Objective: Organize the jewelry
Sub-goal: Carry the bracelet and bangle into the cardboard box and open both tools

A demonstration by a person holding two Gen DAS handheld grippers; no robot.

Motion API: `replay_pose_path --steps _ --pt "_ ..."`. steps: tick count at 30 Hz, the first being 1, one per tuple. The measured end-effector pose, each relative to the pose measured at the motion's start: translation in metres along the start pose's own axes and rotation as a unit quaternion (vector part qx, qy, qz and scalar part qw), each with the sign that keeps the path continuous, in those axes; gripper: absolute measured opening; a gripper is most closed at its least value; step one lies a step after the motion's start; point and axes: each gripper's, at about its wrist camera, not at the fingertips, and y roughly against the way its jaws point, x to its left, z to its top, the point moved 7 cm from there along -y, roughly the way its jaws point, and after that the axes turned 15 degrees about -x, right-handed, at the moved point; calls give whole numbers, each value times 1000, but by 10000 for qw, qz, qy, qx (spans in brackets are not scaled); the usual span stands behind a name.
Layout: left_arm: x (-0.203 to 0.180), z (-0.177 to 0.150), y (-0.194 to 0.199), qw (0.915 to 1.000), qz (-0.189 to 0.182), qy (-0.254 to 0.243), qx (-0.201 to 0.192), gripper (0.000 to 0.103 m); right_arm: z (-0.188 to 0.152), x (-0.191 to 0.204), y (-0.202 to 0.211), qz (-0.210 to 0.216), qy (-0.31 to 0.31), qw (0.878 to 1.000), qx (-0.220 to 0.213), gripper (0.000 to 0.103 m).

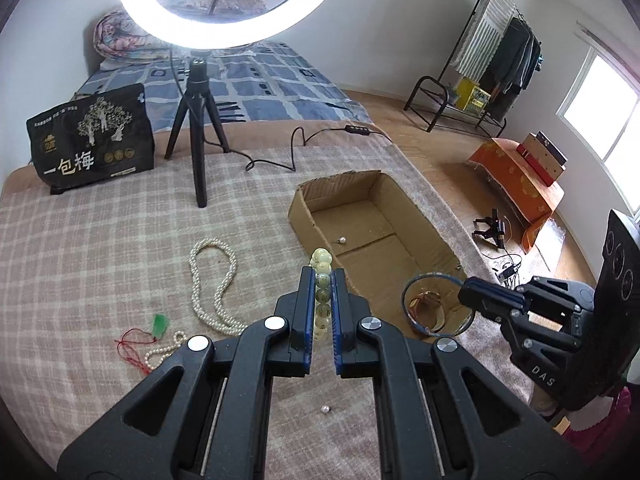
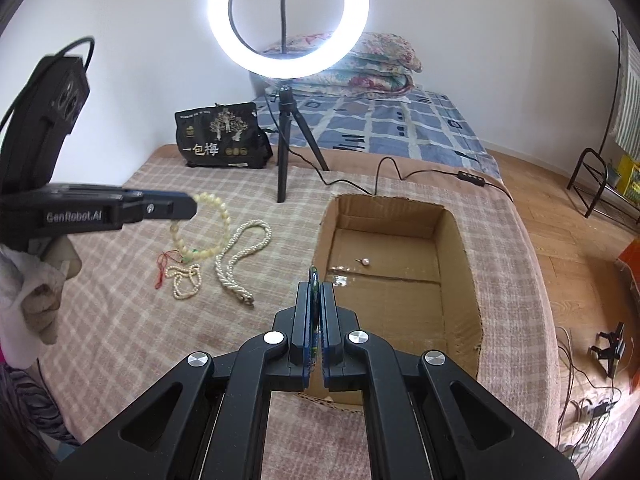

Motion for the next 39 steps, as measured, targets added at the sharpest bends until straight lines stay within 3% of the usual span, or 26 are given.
replay_pose_path --steps 11,22,33,34,35,36,38,39 --pt "-48 23 -55 9994 -326 -80 38 5 -16 -18 0 -104 -82 9998 162 2" --pt "-76 17 -113 9985 -428 -108 332 5 -32 -28 -12 -149 -177 9990 377 2" --pt "-91 16 -130 9979 -421 -270 406 6 -37 -22 -14 -82 -48 9989 454 3" --pt "-92 16 -131 9978 -428 -266 421 7 -37 -22 -14 -87 -32 9989 462 5" --pt "-91 17 -130 9979 -416 -261 420 15 -38 -22 -14 -95 -17 9988 470 14" --pt "-91 17 -130 9981 -396 -257 403 30 -38 -21 -14 -108 -11 9988 467 21" --pt "-90 19 -127 9985 -373 -238 323 46 -37 -22 -14 -149 -1 9990 425 37" --pt "-89 19 -127 9986 -368 -243 301 46 -36 -22 -13 -177 8 9990 411 39"
